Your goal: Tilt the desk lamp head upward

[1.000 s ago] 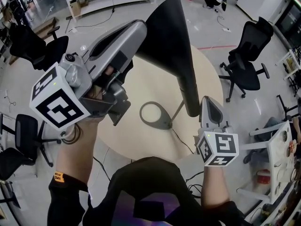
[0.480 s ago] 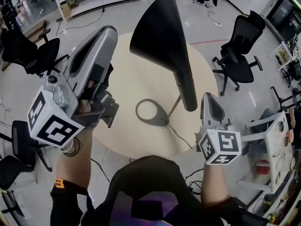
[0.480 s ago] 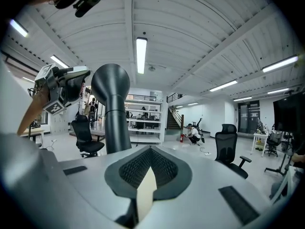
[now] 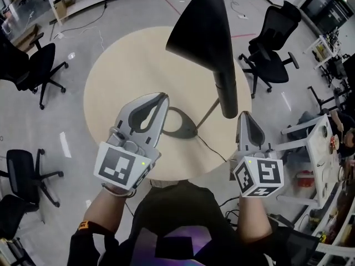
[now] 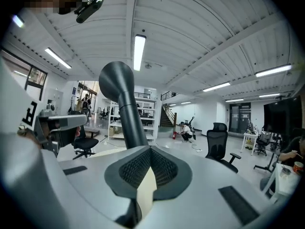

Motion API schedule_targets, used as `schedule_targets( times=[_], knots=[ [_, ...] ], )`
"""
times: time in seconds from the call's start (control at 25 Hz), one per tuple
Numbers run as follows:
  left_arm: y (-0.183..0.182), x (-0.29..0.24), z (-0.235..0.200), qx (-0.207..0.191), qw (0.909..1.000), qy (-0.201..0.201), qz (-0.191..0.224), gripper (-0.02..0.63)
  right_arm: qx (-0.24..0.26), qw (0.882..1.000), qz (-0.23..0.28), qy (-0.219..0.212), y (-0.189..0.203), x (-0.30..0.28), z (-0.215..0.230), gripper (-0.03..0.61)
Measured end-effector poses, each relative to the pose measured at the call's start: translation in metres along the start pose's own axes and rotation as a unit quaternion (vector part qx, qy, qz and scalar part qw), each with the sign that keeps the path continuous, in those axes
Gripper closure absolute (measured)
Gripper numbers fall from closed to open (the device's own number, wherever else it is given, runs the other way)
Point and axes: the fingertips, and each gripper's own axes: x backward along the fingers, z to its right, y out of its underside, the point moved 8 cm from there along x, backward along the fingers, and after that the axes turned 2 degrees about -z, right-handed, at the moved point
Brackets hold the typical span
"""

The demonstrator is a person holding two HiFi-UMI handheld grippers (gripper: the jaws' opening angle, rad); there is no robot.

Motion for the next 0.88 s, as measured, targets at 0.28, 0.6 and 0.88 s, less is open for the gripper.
schedule_targets(
  times=[0.28, 0.6, 0.88],
  knots=[
    [0.106, 0.010, 0.031, 0.022, 0.9904, -0.049, -0.127, 0.554, 0.018, 0.999, 0.014, -0.038, 0.038, 0.012, -0.035, 0.569],
    [0.129, 0.032, 0.075, 0.034, 0.9846, -0.074, -0.155, 0.566, 0.009, 0.991, -0.007, -0.133, 0.088, 0.013, -0.054, 0.569],
    [0.132, 0.033, 0.139, 0.022, 0.9787, -0.117, -0.168, 0.566, 0.010, 0.978, -0.002, -0.207, 0.114, 0.045, -0.025, 0.569]
  ],
)
